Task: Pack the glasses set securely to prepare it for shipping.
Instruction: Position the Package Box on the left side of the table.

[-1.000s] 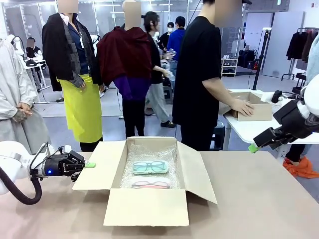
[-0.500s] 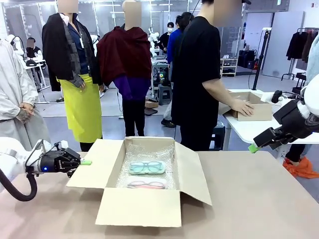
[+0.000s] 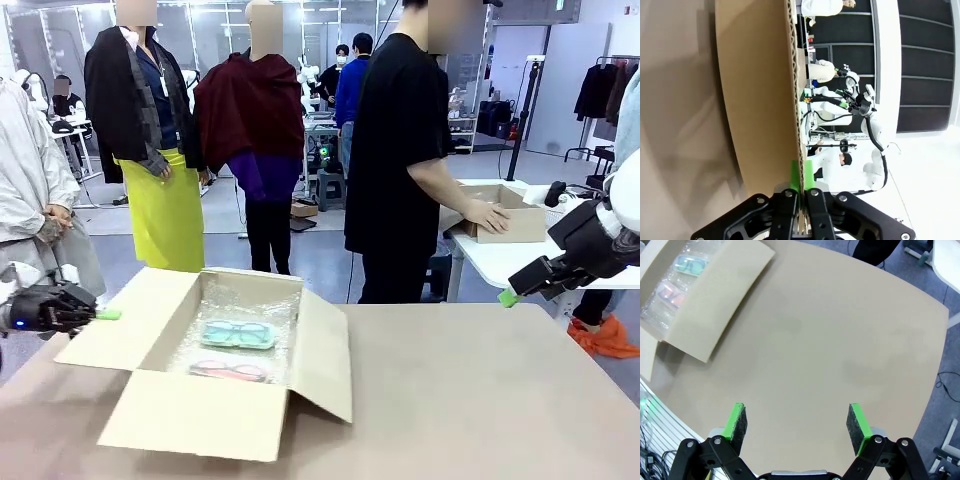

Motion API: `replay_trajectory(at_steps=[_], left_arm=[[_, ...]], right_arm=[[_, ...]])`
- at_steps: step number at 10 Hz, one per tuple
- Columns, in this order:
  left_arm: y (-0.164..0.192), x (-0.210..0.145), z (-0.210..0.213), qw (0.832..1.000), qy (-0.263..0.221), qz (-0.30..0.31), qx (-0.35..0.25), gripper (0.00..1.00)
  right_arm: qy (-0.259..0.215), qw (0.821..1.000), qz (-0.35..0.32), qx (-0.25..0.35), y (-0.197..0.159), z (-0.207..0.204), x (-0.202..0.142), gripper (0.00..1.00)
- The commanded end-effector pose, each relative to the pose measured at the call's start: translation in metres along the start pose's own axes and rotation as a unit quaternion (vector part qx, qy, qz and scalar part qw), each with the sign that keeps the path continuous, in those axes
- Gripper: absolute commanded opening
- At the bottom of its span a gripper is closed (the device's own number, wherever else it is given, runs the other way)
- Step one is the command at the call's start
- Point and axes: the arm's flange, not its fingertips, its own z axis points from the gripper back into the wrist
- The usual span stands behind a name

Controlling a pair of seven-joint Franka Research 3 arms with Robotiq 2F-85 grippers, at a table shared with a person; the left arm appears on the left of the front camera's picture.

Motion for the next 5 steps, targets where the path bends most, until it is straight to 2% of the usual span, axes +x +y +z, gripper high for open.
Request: replay_trajectory(at_steps=[1,5], left_arm=[[-0.008,0.0,0.036,1.0,0.007,0.0,-0.001,0.0],[0.0,-0.012,0.113,1.0,-0.025,0.0,0.015,0.0]], right_arm=[[0.003,1.0,0.001,-0.001,0.003,-0.001,0.0,1.0],[0.003,1.0,0.001,-0.001,0.003,-0.001,0.0,1.0]])
